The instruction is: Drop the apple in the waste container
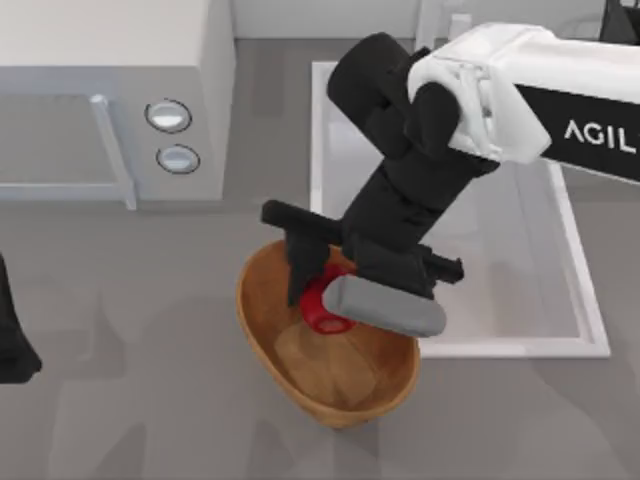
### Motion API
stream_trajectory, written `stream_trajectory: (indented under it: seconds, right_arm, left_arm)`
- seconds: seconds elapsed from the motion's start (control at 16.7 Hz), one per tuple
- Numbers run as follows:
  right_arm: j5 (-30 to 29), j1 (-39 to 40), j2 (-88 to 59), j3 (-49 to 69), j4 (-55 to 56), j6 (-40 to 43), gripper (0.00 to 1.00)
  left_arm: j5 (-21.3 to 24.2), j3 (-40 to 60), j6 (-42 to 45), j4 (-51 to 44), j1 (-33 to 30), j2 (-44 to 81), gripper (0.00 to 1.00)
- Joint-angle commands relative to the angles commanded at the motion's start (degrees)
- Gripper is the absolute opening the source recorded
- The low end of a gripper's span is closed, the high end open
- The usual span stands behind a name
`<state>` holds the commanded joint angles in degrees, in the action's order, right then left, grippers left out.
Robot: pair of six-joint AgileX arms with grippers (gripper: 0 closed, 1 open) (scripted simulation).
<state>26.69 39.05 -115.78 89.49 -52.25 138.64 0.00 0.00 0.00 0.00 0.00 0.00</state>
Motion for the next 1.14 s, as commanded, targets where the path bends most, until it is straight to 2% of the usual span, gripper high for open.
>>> stream_trajectory:
  seconds: [0.78,1.14]
  right_arm:
    - [0.0,0.0,0.0,0.0,0.0,0.0,0.98]
    - [0.0,0.0,0.0,0.0,0.0,0.0,1.0]
  left_arm:
    - [0.0,0.0,0.0,0.0,0.0,0.0,1.0]
    - [0.0,0.0,0.0,0.0,0.0,0.0,1.0]
